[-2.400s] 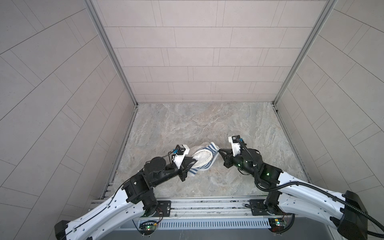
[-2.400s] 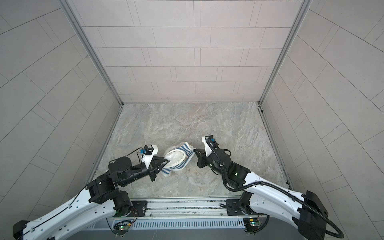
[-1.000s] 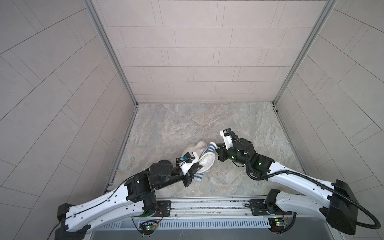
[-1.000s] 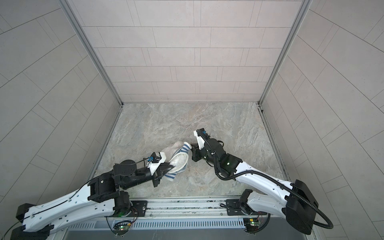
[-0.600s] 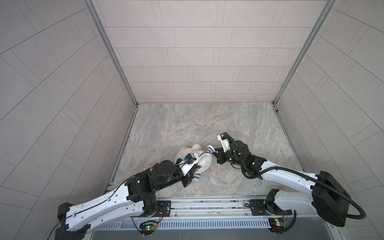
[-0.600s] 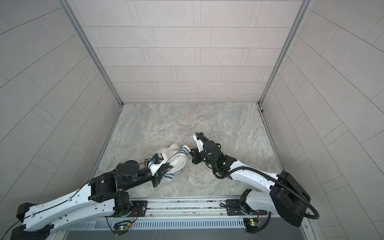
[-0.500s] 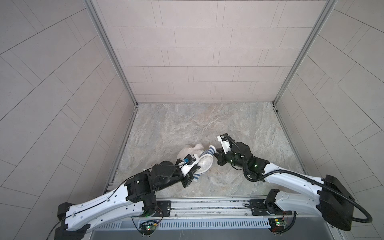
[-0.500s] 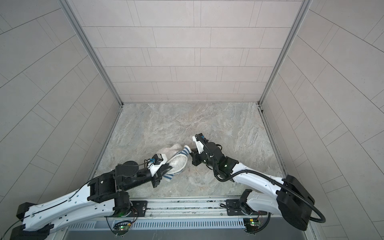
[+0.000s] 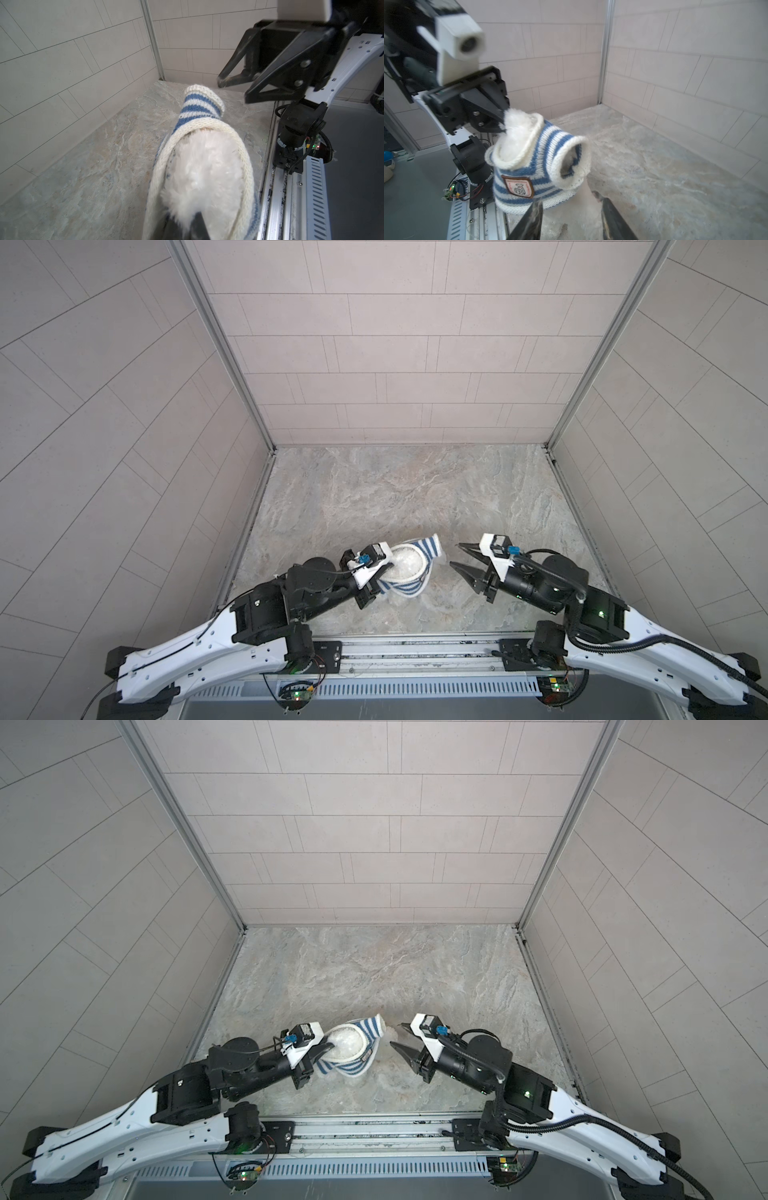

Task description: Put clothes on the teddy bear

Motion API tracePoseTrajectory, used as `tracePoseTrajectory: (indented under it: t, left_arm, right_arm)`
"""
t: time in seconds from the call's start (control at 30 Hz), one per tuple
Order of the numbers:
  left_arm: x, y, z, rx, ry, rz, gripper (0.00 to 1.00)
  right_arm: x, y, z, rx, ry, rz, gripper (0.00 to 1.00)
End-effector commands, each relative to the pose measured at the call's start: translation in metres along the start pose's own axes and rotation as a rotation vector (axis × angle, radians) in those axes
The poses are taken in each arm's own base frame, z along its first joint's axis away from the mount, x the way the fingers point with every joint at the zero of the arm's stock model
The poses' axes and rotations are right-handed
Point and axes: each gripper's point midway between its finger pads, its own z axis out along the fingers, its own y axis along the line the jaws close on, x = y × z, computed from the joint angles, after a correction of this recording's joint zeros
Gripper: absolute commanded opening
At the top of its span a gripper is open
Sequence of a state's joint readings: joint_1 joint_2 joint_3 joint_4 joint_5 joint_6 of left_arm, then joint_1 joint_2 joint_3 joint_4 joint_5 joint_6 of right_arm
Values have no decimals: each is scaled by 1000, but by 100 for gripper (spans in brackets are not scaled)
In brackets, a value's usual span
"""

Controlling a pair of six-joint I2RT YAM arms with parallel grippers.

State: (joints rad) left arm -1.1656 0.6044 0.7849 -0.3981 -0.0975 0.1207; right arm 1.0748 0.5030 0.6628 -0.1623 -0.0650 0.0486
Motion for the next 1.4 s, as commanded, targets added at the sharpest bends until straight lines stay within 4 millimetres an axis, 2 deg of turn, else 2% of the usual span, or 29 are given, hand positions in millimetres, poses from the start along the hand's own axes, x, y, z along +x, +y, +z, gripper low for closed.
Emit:
tracePoseTrajectory:
  t: [0.0, 0.13, 0.27, 0.4, 0.67, 0.8, 0.97, 1.17, 1.2, 1.27, 1.3, 1.33, 1.37]
  left_arm:
    - [-6, 8, -3, -38, 45, 85, 0]
    - [-9, 3, 3, -13, 41, 85, 0]
    - [-11, -5, 6, 33, 23, 73, 0]
    - [-13, -15, 6, 87, 5, 72, 0]
    - [-13, -31, 6, 177, -8, 88, 0]
    - [-15, -31, 4, 179, -31, 80, 0]
    - [-14, -31, 3, 174, -41, 71, 0]
    - [-18, -30, 4, 169, -68, 59, 0]
    - [-19, -31, 4, 171, -73, 53, 0]
    - [-20, -33, 5, 183, -85, 38, 0]
    - [-20, -34, 4, 189, -91, 25, 0]
    - [-19, -35, 4, 193, -97, 4, 0]
    - [-18, -35, 3, 195, -101, -15, 9]
  right_arm:
    - [-9, 17, 2, -62, 46, -230, 49]
    - [-17, 49, 27, -188, 109, -364, 49]
    - [-19, 60, 47, -239, 136, -437, 50]
    - [-13, 62, 61, -242, 171, -476, 54]
    - [-3, 54, 82, -191, 245, -489, 53]
    - [13, 51, 87, -180, 296, -509, 46]
    - [27, 50, 82, -187, 322, -527, 36]
    - [43, 47, 81, -188, 381, -561, 32]
    - [45, 46, 82, -184, 391, -567, 26]
    - [46, 42, 84, -162, 400, -576, 6]
    - [43, 38, 84, -133, 394, -575, 0]
    - [40, 32, 84, -96, 380, -576, 0]
    - [37, 29, 82, -76, 365, -574, 0]
